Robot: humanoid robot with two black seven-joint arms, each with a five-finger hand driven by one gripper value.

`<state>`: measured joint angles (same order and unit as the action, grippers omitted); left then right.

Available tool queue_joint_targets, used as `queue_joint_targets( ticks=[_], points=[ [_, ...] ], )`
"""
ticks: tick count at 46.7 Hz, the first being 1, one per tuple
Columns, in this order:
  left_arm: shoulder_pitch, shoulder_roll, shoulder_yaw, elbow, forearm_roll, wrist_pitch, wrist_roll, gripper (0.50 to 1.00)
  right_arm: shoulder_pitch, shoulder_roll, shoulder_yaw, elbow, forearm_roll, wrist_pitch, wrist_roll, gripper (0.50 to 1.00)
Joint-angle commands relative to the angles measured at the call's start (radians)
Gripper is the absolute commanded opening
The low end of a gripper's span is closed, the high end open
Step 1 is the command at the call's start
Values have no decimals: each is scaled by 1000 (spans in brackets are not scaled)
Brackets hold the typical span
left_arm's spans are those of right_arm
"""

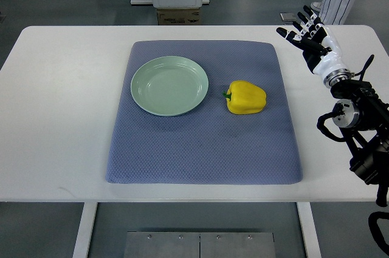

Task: Place yellow pepper on plate with right hand

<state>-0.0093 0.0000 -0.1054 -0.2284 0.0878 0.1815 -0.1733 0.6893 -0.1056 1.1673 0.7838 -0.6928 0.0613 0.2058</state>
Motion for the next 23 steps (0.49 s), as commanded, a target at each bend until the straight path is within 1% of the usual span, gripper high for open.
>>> queue_joint_targets(
  ticks=[1,23],
  points=[
    [2,0,1,0,1,0,0,1000,1,0,0,0,1,0,1,1000],
    [0,0,-2,3,0,1,0,1000,1,-14,-15,0,1,2,14,1000]
  ],
)
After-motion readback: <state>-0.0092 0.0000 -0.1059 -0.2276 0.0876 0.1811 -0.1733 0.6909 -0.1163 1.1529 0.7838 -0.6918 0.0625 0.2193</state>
